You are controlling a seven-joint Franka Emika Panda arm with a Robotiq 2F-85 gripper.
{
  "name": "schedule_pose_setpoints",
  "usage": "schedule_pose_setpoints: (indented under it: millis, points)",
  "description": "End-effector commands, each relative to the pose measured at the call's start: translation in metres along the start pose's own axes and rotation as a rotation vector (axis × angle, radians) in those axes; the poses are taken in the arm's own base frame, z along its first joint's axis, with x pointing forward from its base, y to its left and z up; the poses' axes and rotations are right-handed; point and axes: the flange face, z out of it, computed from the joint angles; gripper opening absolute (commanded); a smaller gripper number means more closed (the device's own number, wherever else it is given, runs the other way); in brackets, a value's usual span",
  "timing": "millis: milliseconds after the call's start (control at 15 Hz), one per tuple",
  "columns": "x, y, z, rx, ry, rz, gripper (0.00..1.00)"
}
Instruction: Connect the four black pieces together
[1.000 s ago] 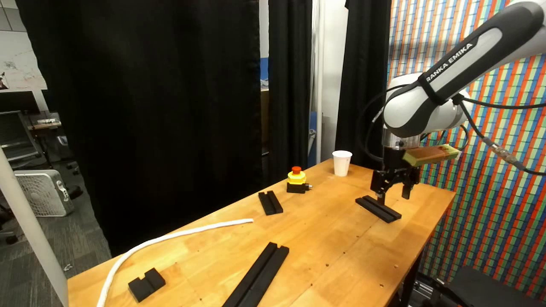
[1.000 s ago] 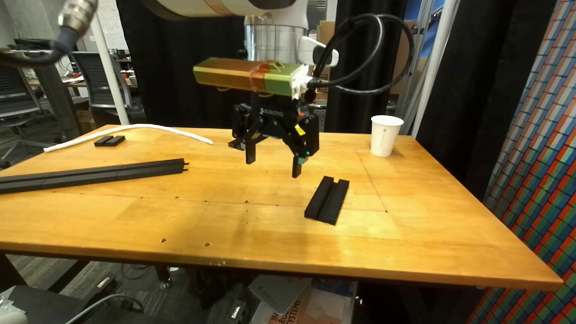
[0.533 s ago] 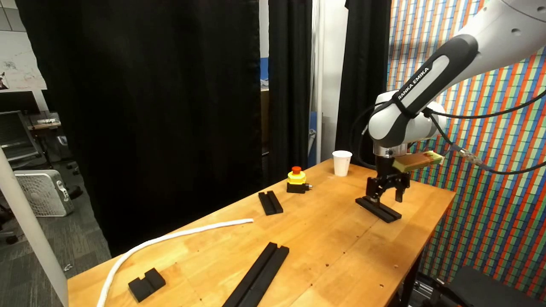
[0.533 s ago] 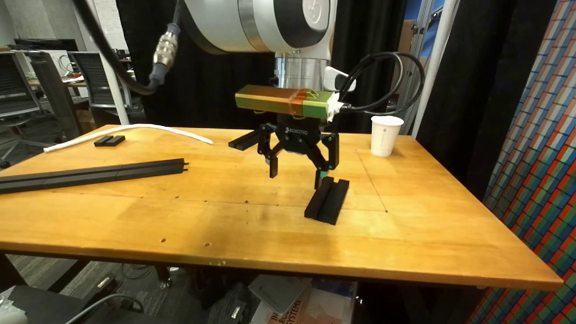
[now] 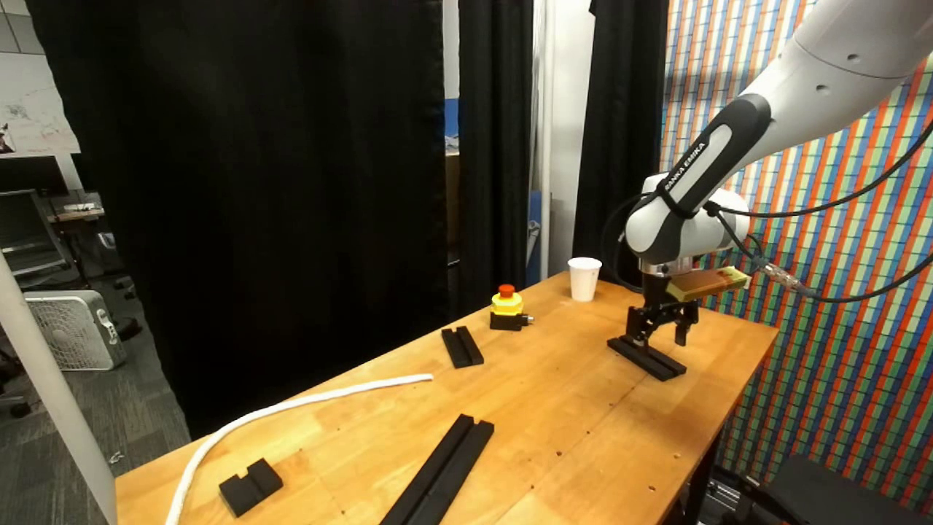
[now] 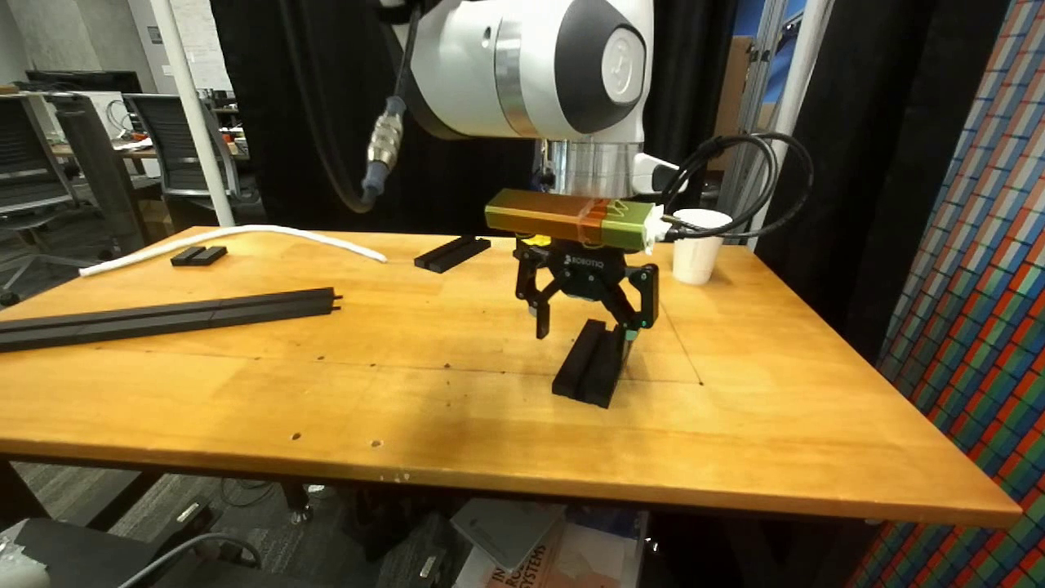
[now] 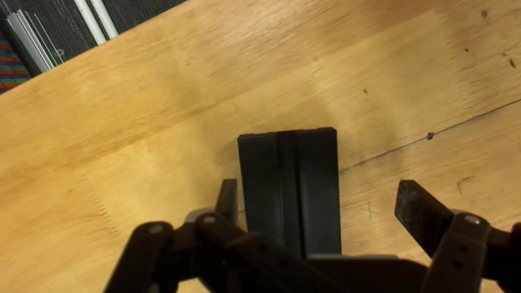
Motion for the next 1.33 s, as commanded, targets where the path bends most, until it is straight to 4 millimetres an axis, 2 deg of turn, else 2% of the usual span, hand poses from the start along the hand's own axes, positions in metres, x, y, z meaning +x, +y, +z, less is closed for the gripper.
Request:
schedule_pose_setpoints:
  millis: [0,400,800,867,933,1067,1267]
  points:
    - [0.020,0.009,0.008,0.002,0.035,-0.007,1.00]
    - [0.034,0.007,0.027,0.008,0.058,-0.018,1.00]
    - [0.039,0.004,0.044,0.027,0.070,-0.019,1.00]
    - [0.039,0.004,0.045,0.032,0.070,-0.016,0.96]
    - [0.039,0.003,0.047,0.034,0.071,-0.013,0.75]
    - [0.039,0.003,0.046,0.039,0.072,-0.006,0.69]
    - [0.040,0.001,0.037,0.042,0.072,0.004,0.48]
